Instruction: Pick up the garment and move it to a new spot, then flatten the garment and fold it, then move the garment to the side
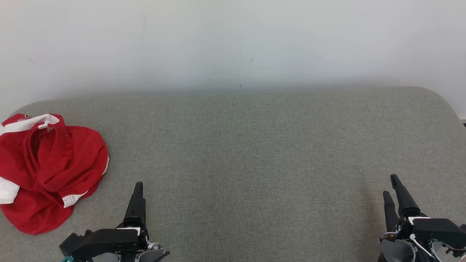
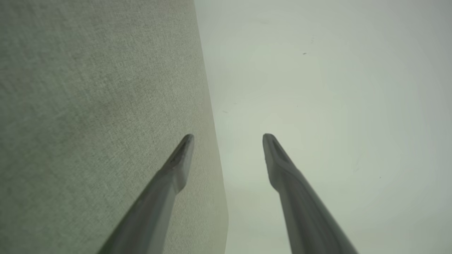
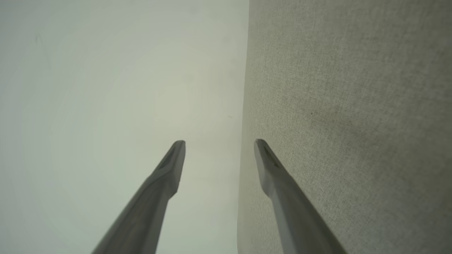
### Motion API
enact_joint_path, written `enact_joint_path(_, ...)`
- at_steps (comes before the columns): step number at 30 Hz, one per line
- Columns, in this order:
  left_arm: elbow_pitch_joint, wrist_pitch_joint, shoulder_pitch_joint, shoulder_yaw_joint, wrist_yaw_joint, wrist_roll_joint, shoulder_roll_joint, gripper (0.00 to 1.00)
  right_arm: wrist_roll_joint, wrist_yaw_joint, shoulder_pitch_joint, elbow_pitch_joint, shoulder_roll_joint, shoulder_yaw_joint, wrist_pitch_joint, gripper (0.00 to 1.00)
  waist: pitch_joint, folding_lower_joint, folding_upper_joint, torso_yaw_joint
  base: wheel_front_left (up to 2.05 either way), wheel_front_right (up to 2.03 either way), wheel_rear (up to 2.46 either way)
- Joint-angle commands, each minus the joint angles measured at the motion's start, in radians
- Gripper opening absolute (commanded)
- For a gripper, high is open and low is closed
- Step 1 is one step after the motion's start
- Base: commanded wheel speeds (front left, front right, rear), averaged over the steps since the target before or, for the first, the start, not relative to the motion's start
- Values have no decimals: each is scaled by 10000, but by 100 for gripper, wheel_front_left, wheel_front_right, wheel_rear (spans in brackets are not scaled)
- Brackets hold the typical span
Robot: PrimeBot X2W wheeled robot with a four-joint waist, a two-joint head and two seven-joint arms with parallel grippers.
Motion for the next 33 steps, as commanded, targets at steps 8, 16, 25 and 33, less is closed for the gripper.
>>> enact_joint_path(8, -510, -246, 157, 329, 1, 1312, 14, 100, -1067, -3, 85, -489, -31, 613, -579, 100, 16, 0, 0, 0, 0, 0, 0)
enact_joint_path(16, -722, -402, 425, 704, 1, 2679, 19, 100, -2622, -4, 225, -637, -37, 1290, -1038, 100, 34, 0, 0, -2, 0, 0, 0)
enact_joint_path(25, -1057, -564, 697, 1130, 1, 4687, 25, 100, -3999, -5, 427, -831, 2, 1622, -1508, 100, 56, 0, 0, -2, 0, 0, 0)
enact_joint_path(33, -1430, -705, 996, 1256, 181, 6476, 29, 100, -5034, -6, 596, -974, 30, 1850, -1892, 100, 47, 0, 0, -11, 0, 0, 0)
